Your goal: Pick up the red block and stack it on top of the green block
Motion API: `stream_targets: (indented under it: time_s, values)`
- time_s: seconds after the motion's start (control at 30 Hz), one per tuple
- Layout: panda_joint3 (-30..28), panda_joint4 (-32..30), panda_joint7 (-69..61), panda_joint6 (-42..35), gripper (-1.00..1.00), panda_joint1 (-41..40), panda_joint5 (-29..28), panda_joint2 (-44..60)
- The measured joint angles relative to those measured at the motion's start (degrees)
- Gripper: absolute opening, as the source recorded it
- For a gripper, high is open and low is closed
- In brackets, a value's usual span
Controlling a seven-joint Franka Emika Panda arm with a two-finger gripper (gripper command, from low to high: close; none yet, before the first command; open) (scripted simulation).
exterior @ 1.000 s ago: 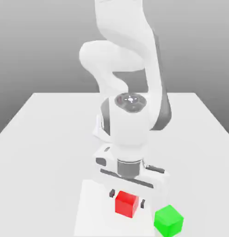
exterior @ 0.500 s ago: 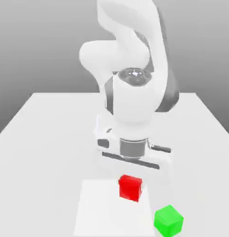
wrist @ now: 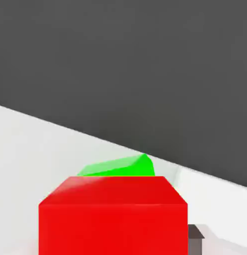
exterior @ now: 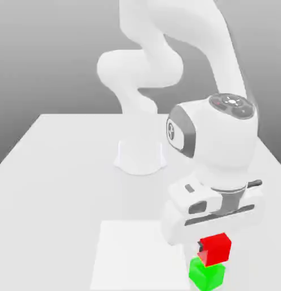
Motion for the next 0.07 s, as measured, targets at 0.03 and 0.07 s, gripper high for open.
stream_targets:
  time_s: [0.03, 0.07]
  values:
    - [0.0, 0.0, 0.0, 0.0, 1.0, 0.0, 0.0, 0.0]
    - [0.0, 0.0, 0.0, 0.0, 1.0, 0.0, 0.0, 0.0]
